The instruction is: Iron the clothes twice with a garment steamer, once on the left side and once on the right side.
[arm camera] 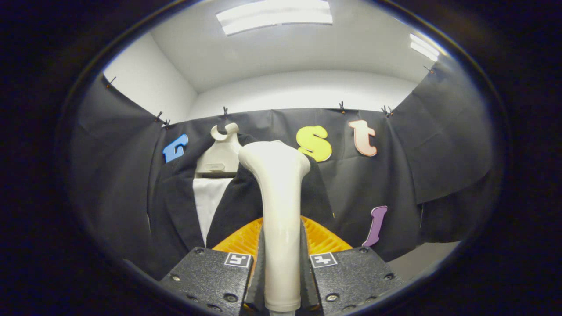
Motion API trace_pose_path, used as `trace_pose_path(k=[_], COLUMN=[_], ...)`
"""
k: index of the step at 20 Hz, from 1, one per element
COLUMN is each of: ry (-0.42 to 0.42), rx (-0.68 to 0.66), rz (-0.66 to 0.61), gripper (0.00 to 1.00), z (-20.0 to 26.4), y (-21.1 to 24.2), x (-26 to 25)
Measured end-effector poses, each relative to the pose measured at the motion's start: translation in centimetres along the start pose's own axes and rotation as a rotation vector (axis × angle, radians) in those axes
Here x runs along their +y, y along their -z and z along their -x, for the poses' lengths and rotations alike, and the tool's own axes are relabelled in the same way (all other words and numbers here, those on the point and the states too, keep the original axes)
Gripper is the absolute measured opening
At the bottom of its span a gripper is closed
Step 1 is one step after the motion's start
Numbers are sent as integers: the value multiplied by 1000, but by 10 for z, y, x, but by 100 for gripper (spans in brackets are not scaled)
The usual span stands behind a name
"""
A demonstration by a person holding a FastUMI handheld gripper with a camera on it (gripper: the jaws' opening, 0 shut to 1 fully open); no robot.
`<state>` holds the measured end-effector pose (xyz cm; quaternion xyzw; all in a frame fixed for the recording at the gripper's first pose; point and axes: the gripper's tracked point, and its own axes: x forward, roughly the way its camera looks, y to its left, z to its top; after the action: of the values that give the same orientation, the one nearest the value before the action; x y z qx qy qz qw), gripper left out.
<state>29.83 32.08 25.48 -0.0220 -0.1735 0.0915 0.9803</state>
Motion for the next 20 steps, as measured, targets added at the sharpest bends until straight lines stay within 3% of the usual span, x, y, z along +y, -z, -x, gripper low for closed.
trace_pose_path(k=[20], ry=[-28], rx=[267], rz=[38], gripper=[36], z=[103], y=[140], x=[-6])
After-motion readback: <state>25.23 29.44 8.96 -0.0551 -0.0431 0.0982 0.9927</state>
